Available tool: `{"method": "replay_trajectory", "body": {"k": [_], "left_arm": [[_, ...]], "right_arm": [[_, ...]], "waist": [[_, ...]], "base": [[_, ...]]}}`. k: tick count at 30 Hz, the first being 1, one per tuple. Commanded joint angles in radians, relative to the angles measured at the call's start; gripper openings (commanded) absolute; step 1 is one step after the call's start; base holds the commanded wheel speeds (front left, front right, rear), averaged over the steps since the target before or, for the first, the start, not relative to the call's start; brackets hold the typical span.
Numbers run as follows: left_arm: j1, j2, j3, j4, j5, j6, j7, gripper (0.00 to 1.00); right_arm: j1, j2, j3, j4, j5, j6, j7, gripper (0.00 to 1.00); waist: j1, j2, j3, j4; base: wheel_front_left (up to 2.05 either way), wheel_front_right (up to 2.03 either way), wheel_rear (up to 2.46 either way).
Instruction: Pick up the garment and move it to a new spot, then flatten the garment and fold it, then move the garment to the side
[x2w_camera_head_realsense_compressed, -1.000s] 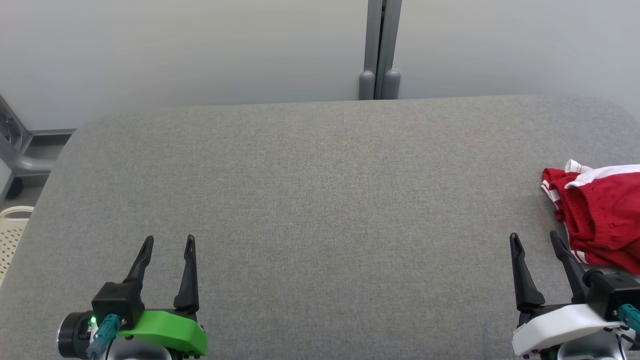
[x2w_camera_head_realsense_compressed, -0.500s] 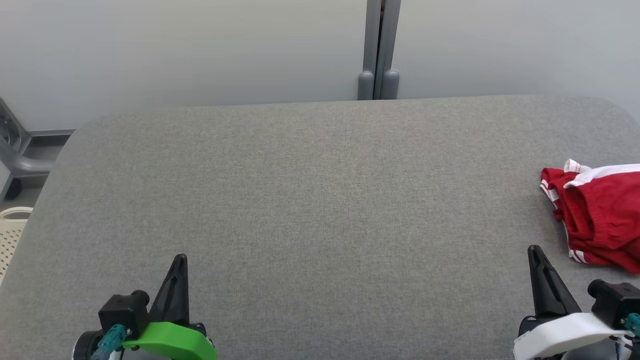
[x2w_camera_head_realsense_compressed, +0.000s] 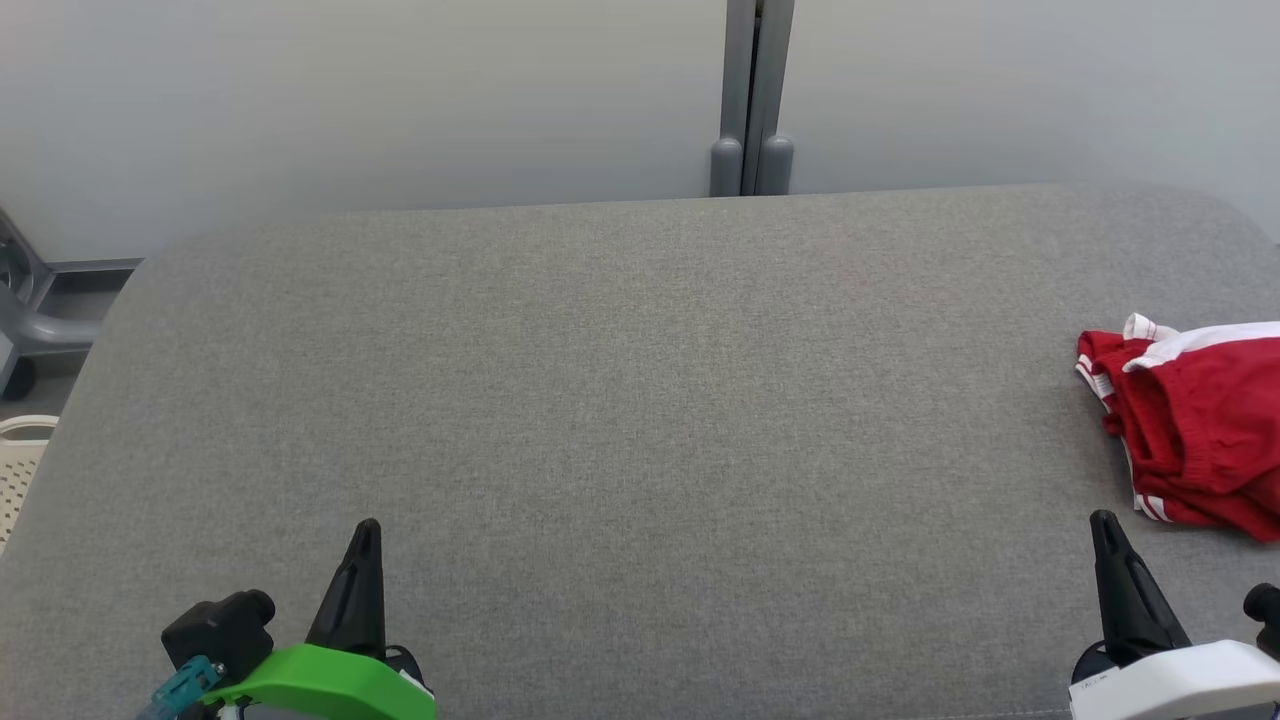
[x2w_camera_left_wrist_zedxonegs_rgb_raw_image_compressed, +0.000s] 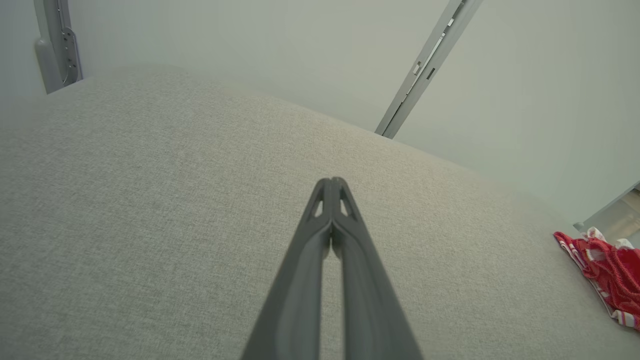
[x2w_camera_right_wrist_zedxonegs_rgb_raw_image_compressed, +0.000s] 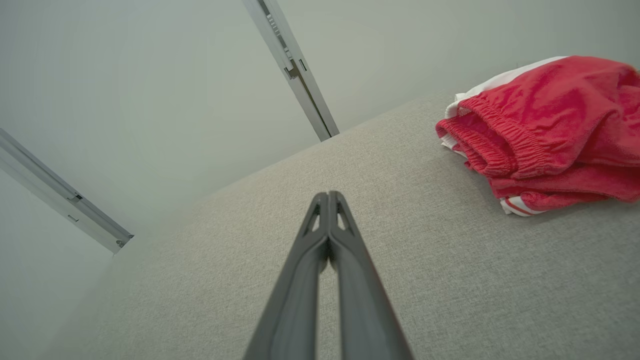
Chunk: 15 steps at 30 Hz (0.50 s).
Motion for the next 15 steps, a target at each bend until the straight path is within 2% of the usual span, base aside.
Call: {"method": "replay_trajectory", "body": {"k": [1,15], "left_arm": [[0.001,-0.003,0.014,-0.022,-0.032,-0.010,0.003,0.00],[0.038,-0.042,0.049,-0.056,-0.201,-0.057,0.035,0.00]], "right_arm": [[0.007,-0.010,-0.008,-0.024,0.043,0.000,0.007,0.00],[0.042,-0.004,-0.050,-0.045,0.273,0.000,0.063,0.00]], "waist": [[0.0000,0.0000,0.001,-0.001],[0.0000,0.0000,0.006,-0.008]], "base": [[0.00,0.00,0.00],[0.00,0.00,0.00]]}}
